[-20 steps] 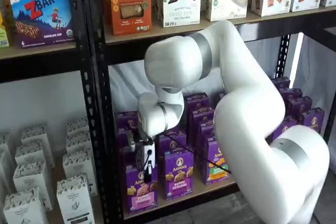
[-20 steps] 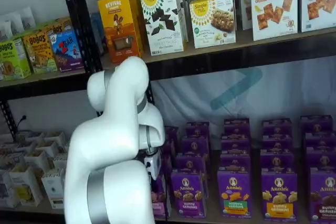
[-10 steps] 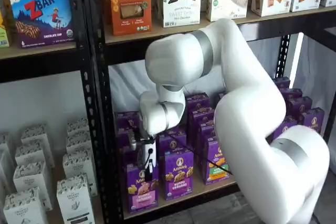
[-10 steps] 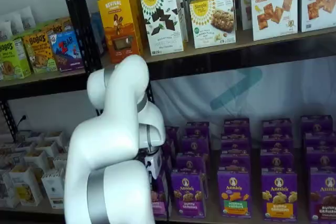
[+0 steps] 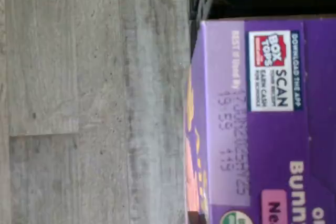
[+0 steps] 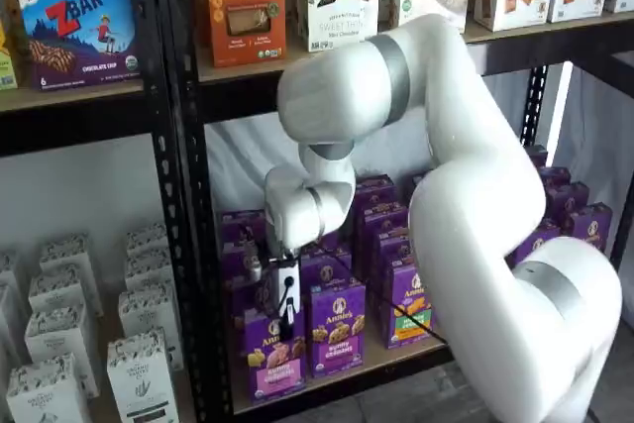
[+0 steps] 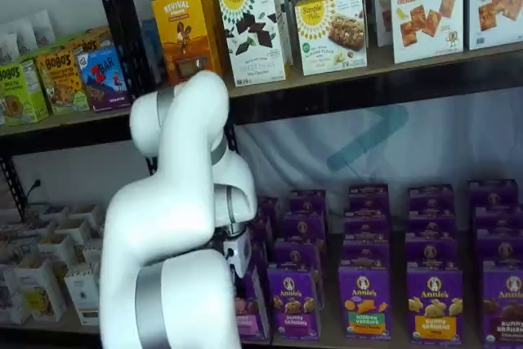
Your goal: Pick up the purple box with a pink patch in the middle, on the bottom shelf, the first box from the left
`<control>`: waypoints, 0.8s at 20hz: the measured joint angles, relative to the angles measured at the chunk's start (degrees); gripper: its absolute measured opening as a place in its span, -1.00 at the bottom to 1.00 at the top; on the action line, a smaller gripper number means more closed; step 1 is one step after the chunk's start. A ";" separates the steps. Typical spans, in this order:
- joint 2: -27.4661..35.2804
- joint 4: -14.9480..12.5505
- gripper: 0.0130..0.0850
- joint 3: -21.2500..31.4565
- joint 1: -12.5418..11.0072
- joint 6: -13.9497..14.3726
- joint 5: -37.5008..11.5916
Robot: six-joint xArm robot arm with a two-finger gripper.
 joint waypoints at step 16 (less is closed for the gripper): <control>-16.73 -0.68 -0.44 21.26 0.77 1.21 -5.01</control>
